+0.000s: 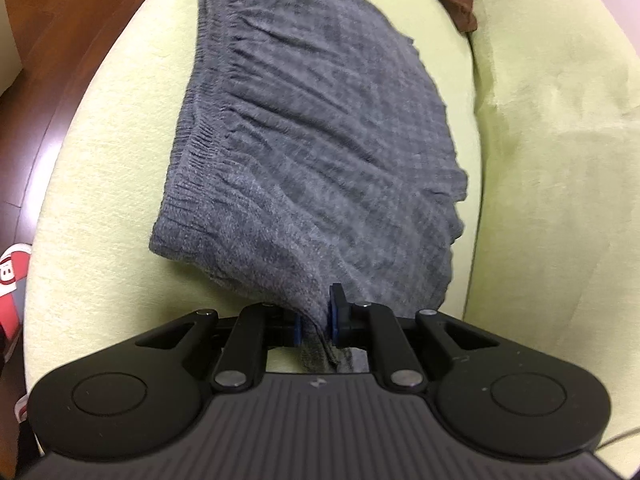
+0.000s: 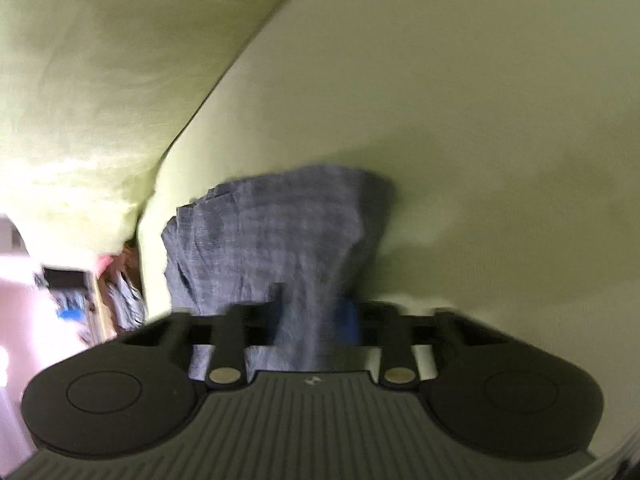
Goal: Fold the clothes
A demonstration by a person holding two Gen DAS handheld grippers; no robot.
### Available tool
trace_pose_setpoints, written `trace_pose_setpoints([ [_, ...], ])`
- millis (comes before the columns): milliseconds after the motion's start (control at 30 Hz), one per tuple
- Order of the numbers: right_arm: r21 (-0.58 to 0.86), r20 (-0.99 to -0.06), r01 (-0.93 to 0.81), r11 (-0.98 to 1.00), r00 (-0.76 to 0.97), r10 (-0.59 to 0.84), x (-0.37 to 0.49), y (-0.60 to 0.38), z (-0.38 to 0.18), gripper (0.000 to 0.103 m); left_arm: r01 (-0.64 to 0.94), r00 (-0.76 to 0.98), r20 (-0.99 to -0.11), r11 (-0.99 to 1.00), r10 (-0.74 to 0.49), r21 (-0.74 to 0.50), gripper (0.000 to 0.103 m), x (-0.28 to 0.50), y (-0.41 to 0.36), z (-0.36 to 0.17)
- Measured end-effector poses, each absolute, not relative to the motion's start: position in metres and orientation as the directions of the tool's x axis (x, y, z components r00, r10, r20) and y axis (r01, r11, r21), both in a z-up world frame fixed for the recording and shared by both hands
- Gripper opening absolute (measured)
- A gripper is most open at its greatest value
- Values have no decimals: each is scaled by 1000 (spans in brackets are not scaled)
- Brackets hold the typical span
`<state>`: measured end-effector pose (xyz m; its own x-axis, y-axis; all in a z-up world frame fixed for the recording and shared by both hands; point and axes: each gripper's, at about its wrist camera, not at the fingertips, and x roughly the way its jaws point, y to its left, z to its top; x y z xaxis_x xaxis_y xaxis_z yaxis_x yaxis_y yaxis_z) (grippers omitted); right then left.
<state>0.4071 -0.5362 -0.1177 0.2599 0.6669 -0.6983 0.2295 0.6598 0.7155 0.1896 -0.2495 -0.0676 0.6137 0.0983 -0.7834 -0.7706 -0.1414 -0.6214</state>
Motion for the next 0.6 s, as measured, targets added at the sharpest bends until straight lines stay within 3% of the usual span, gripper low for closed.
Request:
trace_pose_setpoints([
  [267,651,-712,-78,755,282,643,421,-497,-61,2,-870,492,-869,-6,50,-493,12,204,-252,-59],
  [400,615,-695,-243,750,284,661,426,-461,-29,2,-876,482,-875,28,49,-481,12,208,-245,-47],
  [600,594,-688,-332,733,264,676,445,-403,0,2,-866,501,-865,19,22,-500,13,213,-207,-33],
])
